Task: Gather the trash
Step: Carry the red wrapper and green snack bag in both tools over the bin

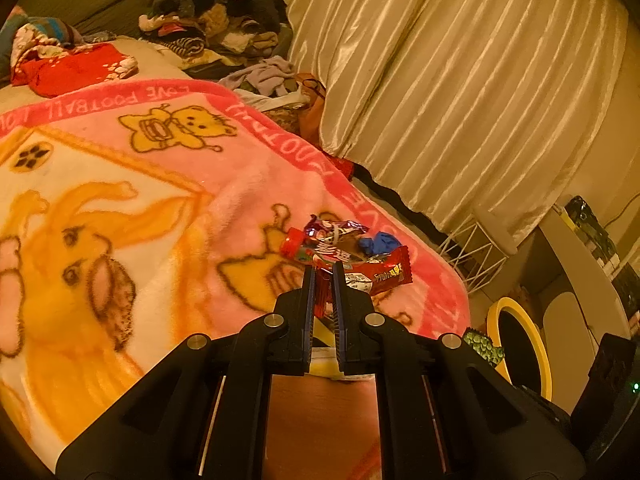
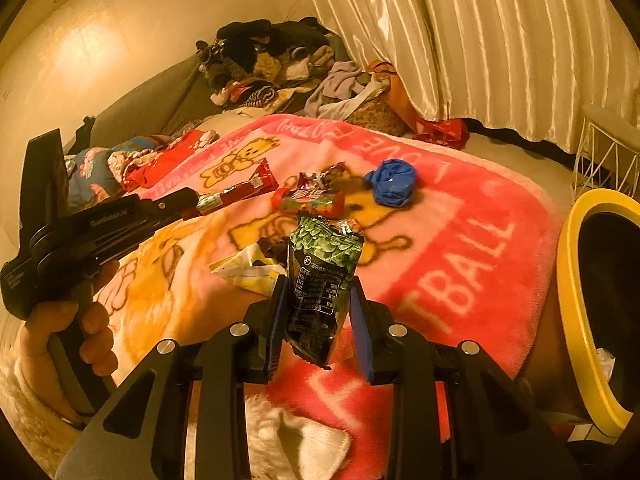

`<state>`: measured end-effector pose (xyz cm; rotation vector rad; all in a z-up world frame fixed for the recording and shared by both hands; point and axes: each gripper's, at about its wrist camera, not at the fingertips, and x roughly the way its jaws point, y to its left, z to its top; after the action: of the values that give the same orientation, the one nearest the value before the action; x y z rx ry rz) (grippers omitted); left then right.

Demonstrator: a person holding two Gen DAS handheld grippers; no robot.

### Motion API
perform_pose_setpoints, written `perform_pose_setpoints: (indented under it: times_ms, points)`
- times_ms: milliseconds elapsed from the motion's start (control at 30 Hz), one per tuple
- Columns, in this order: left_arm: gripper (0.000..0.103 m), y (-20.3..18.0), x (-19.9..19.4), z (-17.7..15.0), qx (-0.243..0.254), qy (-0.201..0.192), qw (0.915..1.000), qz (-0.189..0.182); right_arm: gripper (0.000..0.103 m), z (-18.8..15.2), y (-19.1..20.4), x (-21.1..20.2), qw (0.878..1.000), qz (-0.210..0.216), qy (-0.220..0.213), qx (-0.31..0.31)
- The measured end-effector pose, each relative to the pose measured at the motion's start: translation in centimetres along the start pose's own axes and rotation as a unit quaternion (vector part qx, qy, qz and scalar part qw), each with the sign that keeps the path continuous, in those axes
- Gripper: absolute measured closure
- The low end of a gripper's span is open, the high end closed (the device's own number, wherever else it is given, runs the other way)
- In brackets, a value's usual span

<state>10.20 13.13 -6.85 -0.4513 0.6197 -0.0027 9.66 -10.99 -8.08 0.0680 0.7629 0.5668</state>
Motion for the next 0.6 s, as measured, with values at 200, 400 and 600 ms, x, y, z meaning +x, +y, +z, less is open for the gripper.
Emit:
perform_pose_setpoints:
  times_ms: [200,400,600]
  points:
    - [0.098,-1.0,-0.2,0.0,0.011,0.0,0.9999,-0.007,0.074,0.2,-0.9,-0.6,1.0,-0.008,-0.009,0.008]
    - [0.098,-2.1,-0.2,-0.2,0.024,0.0,0.9996,-0.013,0.074,0.3,-1.9,-1.1,1.0,-0.014,-0.015,0.02]
    - [0.098,-2.7,-0.3,-0.1,0.029,-0.001,0.9994,-0.018,0.074,0.4,-2.7,-1.7,0.999,-0.02,-0.023,0.029]
